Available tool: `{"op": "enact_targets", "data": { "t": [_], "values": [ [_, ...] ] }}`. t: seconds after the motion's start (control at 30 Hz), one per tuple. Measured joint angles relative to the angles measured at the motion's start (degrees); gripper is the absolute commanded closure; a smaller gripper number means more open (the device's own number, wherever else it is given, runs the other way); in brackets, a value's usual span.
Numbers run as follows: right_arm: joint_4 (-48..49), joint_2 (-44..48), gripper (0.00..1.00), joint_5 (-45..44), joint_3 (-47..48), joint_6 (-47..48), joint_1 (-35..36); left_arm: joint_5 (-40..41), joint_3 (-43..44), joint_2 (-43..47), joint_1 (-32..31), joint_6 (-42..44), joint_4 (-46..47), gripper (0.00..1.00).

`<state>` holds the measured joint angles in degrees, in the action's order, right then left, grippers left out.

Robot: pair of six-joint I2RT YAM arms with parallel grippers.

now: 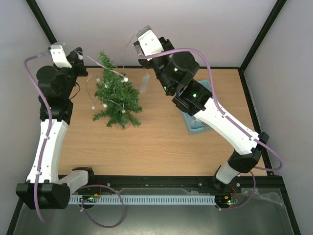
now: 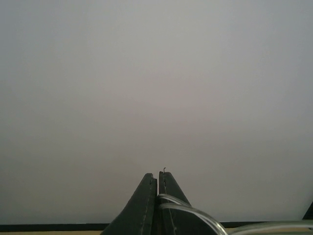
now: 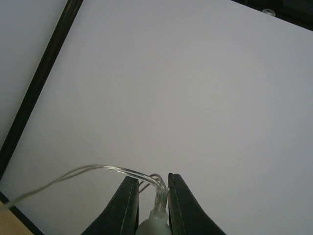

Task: Decorate the small christmas tree
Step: Wrap the decoration item around the Christmas tree.

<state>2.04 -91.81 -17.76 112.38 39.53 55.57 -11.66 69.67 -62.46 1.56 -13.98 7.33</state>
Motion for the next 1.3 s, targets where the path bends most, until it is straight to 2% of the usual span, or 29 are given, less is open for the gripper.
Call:
{"op": "enact_targets", "data": {
  "t": [0.4, 0.67, 0.9, 1.13, 1.3],
  "values": [
    [-3.26, -5.51, 0.92, 3.52, 7.91, -0.07, -5.49, -5.35, 1.75, -8.13, 0.39, -3.48, 0.96, 0.98],
    [-2.49, -5.01, 0.92, 7.19, 8.37, -1.62, -5.81, -7.69, 1.75, -6.14, 0.79, -5.01, 2.64, 0.98],
    [2.14, -5.03, 0.91, 6.86, 9.11, -2.05, -5.99, -7.87, 1.16, -5.44, 2.23, -10.49, 6.43, 0.98],
    [3.98, -8.2, 0.91, 5.09, 16.44, -4.24, -6.64, -7.52, 1.73, -6.03, 3.08, -13.81, 6.97, 0.98],
    [3.82, -9.49, 0.91, 4.87, 17.31, -6.16, -9.05, -7.19, 2.38, -7.82, 3.28, -14.67, 6.88, 0.97]
  ]
}}
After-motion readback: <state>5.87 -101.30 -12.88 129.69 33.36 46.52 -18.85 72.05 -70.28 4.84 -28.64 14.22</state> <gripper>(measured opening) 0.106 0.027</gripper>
